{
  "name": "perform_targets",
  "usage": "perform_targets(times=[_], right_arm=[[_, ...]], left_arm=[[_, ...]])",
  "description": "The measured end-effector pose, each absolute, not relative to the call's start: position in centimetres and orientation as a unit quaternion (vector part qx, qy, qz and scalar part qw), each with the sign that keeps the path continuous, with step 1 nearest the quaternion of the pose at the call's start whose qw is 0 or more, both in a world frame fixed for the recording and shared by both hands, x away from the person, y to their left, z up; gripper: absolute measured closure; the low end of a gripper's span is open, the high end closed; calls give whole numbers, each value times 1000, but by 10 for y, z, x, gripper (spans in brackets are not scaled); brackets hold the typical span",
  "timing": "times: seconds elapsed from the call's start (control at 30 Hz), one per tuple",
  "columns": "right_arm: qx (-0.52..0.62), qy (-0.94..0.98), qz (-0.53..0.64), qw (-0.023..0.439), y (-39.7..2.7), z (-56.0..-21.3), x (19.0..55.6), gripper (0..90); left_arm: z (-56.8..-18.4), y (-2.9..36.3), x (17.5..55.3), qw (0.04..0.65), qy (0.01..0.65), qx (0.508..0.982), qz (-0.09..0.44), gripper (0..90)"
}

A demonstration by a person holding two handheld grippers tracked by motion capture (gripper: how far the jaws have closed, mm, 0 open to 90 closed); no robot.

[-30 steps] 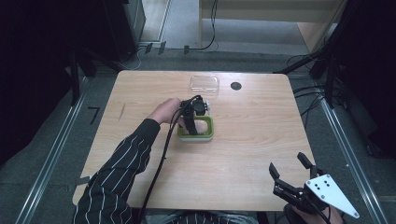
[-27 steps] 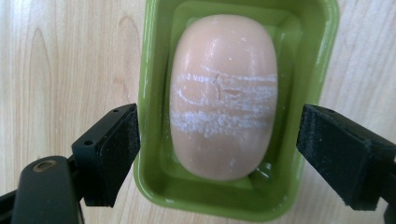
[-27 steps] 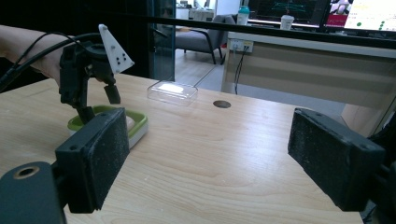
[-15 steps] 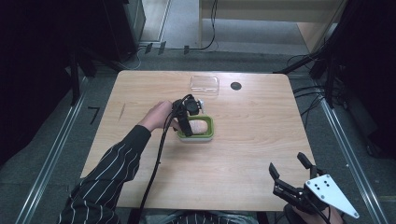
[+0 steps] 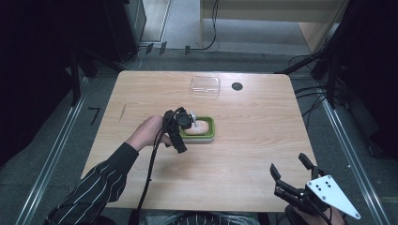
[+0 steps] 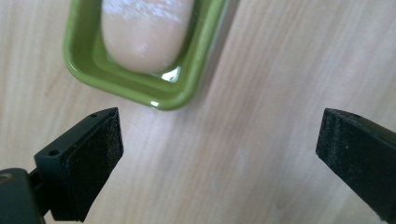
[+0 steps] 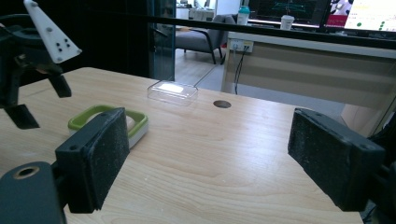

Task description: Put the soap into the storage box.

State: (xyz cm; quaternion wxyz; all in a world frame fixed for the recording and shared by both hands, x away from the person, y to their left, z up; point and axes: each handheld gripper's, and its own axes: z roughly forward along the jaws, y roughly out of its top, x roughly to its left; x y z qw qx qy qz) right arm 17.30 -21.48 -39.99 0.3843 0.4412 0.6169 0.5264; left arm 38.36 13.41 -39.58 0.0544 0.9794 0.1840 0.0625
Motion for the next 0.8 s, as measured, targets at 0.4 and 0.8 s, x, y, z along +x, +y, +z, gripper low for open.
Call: perform_targets(times=[0.4, 0.8], right_arm=[[442, 617, 526, 383, -214, -400, 173, 132], [441, 617, 526, 384, -214, -400, 173, 132]], left_arm=[[-397, 159, 351, 57, 224, 971, 67, 0], [-413, 185, 319, 46, 251, 965, 58, 0]])
